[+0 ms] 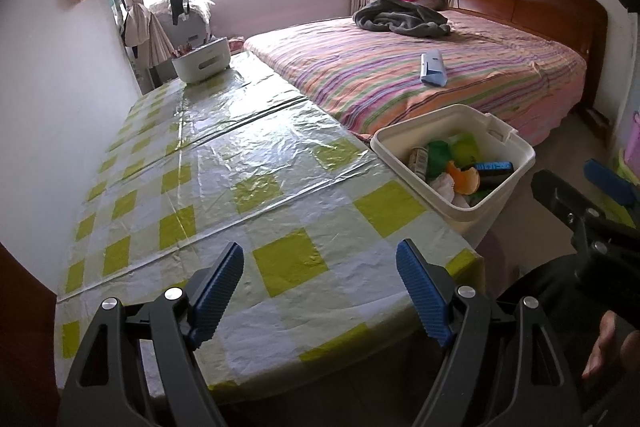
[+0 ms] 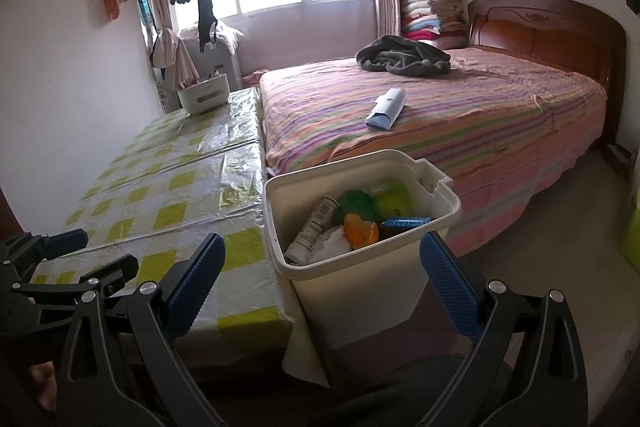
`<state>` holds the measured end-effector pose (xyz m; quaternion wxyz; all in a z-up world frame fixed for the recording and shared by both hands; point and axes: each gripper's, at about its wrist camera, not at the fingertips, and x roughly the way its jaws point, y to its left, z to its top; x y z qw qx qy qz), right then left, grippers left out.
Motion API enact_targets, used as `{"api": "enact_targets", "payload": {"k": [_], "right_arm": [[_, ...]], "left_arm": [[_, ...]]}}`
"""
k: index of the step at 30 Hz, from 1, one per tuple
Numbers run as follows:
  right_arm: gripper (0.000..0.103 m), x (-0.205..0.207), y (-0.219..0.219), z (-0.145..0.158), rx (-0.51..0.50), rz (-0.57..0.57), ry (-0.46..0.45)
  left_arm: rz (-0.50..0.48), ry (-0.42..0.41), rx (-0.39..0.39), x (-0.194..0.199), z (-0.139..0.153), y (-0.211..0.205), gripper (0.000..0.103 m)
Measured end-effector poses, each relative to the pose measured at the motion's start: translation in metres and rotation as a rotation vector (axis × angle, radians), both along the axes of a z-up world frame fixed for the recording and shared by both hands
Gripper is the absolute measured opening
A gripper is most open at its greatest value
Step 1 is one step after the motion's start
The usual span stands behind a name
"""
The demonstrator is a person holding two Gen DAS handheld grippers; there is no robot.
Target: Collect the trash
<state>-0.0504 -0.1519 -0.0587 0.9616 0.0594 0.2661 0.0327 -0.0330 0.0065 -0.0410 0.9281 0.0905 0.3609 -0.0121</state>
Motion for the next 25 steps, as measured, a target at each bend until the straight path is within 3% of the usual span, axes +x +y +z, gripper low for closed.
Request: {"api": "enact_targets", "payload": {"k": [10, 25], "right_arm": [[0.096, 0.0000, -0.0027, -0.0042, 0.004, -0.008, 0.008], [0.096, -0.0001, -0.0066, -0.0063, 0.009, -0.016, 0.013]], "left_arm": [[-0.036, -0.001, -0.049, -0.0004, -0.0010, -0.0007, 0.077], [-0.012, 0.013, -0.066, 0.0021, -0.0043, 0.0027, 0.077]]}}
